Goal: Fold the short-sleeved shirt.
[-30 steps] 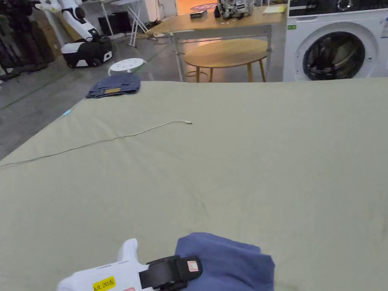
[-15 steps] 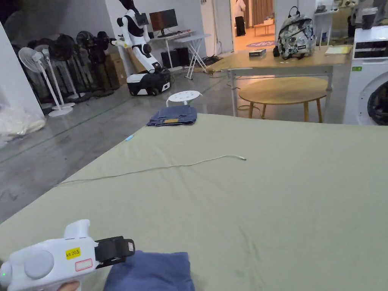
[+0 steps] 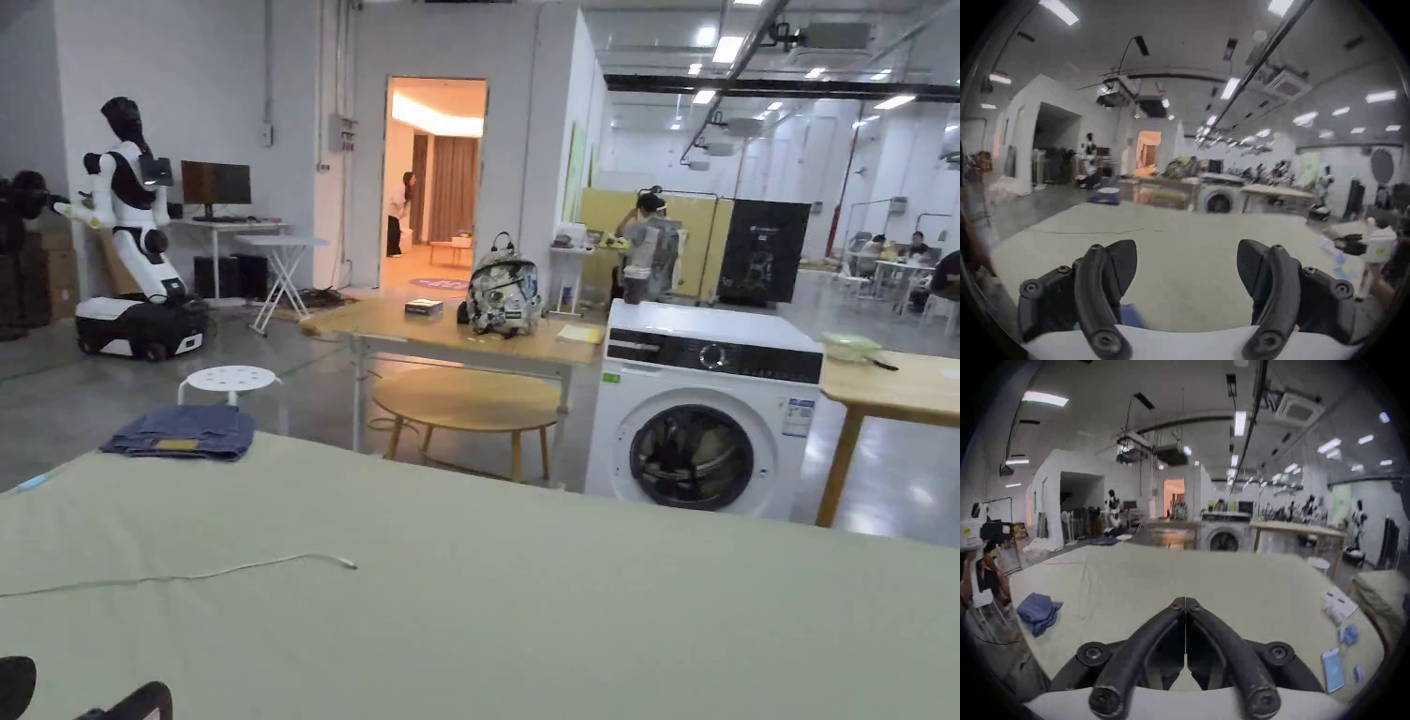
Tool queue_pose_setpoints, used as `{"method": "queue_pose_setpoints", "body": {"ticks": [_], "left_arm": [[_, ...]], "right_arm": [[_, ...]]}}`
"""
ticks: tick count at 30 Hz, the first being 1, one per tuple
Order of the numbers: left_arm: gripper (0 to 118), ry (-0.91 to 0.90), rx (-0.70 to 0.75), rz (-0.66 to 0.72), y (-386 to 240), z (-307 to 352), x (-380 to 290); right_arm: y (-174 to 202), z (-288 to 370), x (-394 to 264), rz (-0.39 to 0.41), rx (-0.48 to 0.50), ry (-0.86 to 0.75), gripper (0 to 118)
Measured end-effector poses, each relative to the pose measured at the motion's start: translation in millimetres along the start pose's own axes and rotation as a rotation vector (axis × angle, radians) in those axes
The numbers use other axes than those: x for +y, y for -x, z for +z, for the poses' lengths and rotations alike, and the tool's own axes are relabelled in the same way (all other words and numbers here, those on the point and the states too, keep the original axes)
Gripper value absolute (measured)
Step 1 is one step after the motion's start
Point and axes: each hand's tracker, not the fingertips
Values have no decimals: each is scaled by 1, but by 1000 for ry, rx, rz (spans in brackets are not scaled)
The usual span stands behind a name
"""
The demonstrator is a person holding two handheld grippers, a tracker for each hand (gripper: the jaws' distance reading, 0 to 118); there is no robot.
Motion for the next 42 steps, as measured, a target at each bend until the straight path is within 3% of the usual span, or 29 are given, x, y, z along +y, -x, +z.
{"method": "queue_pose_setpoints", "body": {"ticks": [3,5,8,9,13,17,30,37,42], "left_arm": [[85,-66,-34,-87,-43,-12,-6],[73,-49,-38,-214,-70,-29,-7],[5,1,4,-320,-93,-49,-14],[0,6,4,-322,-98,-51,-16],[0,20,18,-295,-114,-50,-27],[0,12,62,-241,-115,-47,-32],[0,-11,83,-246,-105,-28,-26],[0,-26,78,-199,-101,-27,-23],[0,-29,90,-159,-94,-24,-24]], "right_arm": [[-5,0,8,-4,-14,-54,0],[-12,-7,11,-52,13,-93,0],[-19,-18,16,-82,9,-87,0],[-20,-18,17,-87,-9,-90,0],[-14,-6,5,-39,-66,-137,0],[-5,1,-6,35,-116,-51,0],[-8,12,-1,-34,-103,-95,0],[4,12,-2,13,-110,-79,0],[4,10,-1,-19,-120,-72,0]]}}
